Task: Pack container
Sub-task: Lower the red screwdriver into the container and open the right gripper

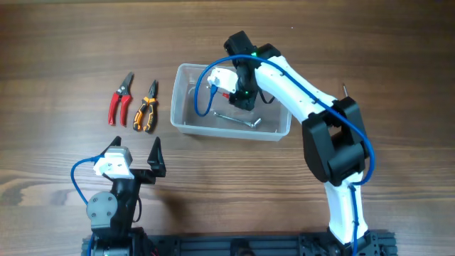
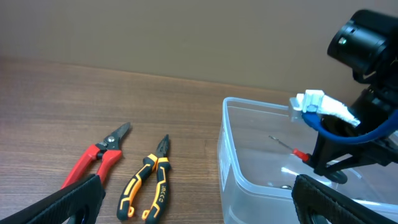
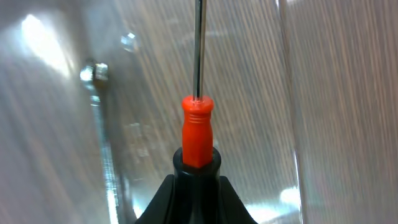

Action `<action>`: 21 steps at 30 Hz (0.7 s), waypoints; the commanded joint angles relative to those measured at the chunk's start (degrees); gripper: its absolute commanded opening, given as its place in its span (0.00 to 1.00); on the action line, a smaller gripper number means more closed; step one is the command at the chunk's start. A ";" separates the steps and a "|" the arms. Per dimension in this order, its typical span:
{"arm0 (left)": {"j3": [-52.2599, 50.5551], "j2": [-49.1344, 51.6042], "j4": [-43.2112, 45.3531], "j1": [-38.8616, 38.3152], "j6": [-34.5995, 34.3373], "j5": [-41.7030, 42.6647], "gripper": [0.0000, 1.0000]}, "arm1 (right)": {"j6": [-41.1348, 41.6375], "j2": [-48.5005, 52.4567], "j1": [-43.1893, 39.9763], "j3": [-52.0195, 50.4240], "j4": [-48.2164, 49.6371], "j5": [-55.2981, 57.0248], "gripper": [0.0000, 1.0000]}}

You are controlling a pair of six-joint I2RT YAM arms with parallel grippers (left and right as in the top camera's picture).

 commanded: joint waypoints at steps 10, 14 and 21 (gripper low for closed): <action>-0.28 -0.52 0.13 -0.33 0.90 -0.13 1.00 | 1.27 1.42 -0.22 -0.20 -1.51 0.59 0.41; -0.28 -0.52 0.13 -0.33 0.90 -0.13 1.00 | 11.85 -0.48 -0.22 1.07 -2.12 -1.75 0.41; -0.28 -0.52 0.13 -0.33 0.90 -0.13 1.00 | 22.05 -13.42 -0.24 3.54 -6.97 0.28 0.37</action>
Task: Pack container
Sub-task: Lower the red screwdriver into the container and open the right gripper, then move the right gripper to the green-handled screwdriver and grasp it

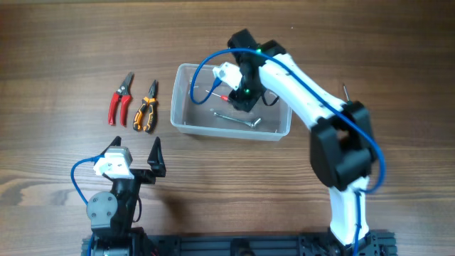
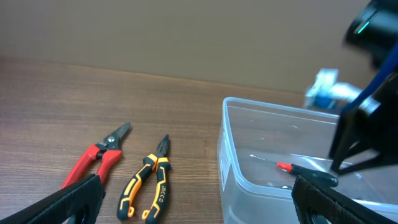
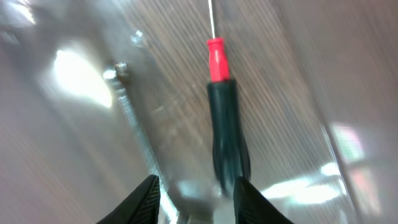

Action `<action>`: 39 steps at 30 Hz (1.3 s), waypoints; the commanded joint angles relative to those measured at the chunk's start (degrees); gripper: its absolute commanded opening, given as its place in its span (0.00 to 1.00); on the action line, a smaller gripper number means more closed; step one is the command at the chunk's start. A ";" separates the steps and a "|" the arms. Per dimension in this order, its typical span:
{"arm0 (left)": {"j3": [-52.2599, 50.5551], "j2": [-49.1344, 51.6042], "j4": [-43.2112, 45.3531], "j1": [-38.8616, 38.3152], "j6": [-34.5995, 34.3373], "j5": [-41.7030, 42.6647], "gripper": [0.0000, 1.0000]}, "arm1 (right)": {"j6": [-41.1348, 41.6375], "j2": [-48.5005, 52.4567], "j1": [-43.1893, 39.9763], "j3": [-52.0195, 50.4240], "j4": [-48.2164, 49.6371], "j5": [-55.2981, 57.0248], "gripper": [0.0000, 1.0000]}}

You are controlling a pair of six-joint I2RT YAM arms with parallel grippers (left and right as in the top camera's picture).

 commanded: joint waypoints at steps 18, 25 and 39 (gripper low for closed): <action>-0.28 -0.50 0.13 -0.33 0.90 -0.13 1.00 | 20.22 -21.33 -32.98 1.88 -17.75 11.82 0.50; -0.28 -0.50 0.13 -0.33 0.90 -0.13 1.00 | 17.05 -17.97 -37.33 -7.17 -11.85 9.49 0.44; -0.28 -0.50 0.13 -0.33 0.90 -0.13 1.00 | 13.07 -12.07 -39.95 -17.44 -0.13 12.70 0.43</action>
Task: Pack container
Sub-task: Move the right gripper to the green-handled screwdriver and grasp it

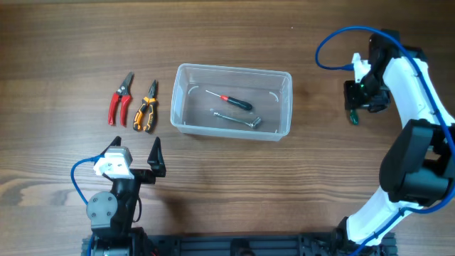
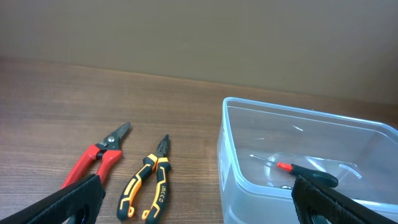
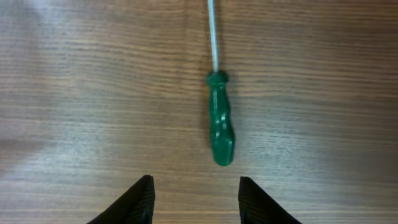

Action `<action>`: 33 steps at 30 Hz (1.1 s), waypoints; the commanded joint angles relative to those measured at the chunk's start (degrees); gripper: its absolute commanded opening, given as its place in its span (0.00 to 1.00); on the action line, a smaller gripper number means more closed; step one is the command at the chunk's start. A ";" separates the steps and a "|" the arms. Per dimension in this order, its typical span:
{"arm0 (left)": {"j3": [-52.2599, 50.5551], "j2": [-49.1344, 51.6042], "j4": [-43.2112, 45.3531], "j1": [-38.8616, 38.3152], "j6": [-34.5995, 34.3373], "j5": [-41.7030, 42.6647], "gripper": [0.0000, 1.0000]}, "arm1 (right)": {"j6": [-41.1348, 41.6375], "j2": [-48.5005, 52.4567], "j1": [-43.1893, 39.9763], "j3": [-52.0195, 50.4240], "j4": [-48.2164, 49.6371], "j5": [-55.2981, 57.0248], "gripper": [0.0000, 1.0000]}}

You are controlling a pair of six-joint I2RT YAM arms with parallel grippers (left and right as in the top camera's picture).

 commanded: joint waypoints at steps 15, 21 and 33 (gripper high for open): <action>-0.28 -0.50 0.13 -0.33 0.90 -0.13 1.00 | -7.69 1.22 -1.73 -0.22 3.41 -1.29 0.44; -0.28 -0.50 0.13 -0.33 0.90 -0.13 1.00 | -7.61 6.56 -1.70 -0.22 3.19 -1.36 0.44; -0.28 -0.50 0.13 -0.33 0.90 -0.13 1.00 | -8.87 10.05 -1.73 -0.26 5.79 -1.29 0.44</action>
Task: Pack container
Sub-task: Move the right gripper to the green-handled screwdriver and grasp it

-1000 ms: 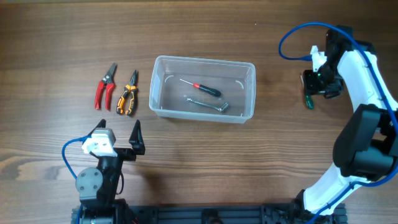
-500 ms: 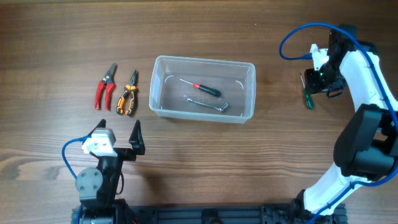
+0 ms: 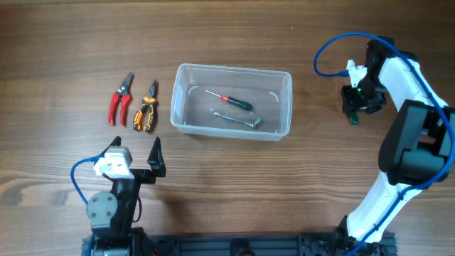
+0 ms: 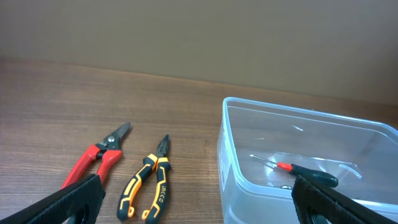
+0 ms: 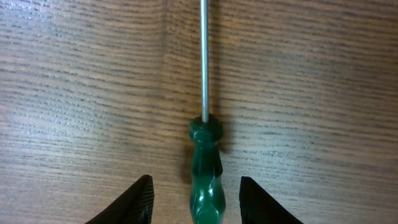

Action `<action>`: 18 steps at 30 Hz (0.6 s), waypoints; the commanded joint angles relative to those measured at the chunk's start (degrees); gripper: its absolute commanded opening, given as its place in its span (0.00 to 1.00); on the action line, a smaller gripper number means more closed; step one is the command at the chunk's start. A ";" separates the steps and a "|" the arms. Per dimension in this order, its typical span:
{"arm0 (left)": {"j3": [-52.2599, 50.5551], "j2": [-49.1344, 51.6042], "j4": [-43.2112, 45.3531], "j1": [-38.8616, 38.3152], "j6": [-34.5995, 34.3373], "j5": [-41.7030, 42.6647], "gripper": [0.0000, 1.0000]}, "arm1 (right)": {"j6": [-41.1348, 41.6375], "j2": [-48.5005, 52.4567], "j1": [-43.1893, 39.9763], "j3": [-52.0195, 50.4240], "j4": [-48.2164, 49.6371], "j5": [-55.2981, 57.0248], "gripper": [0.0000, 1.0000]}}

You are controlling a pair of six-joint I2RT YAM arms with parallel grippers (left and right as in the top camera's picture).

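A clear plastic container (image 3: 233, 131) sits mid-table, holding a red-and-black screwdriver (image 3: 232, 100) and a metal wrench (image 3: 238, 119). A green screwdriver (image 5: 206, 177) lies on the wood at the right; my right gripper (image 5: 196, 202) is open, with its handle between the spread fingers, not pinched. In the overhead view that gripper (image 3: 353, 105) covers most of the tool. Red snips (image 3: 119, 99) and orange pliers (image 3: 147, 107) lie left of the container. My left gripper (image 3: 135, 162) rests open near the front edge.
The wooden table's front edge carries the arm bases. The right arm (image 3: 409, 85) with its blue cable arches over the far right side. The container wall (image 4: 225, 180) stands just right of the pliers (image 4: 149, 180) in the left wrist view.
My right gripper has come closer to the green screwdriver: the handle now lies between the open fingers and looks larger. The left arm, container and other tools have not changed.
My right gripper held the red-and-black screwdriver inside the container, then was open with it lying on the bottom. Later it was open at the far right above the green screwdriver, and now its fingers straddle that handle. The left arm stayed still.
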 commanded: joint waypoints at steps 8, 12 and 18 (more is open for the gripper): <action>-0.28 -0.50 0.13 -0.33 0.90 -0.13 1.00 | -2.84 4.52 -0.31 -0.09 1.62 -0.66 0.43; -0.28 -0.50 0.13 -0.33 0.90 -0.13 1.00 | -2.69 4.52 -0.31 -0.09 1.57 0.79 0.31; -0.28 -0.50 0.13 -0.33 0.90 -0.13 1.00 | -0.57 4.48 -0.28 -0.09 0.09 0.66 0.04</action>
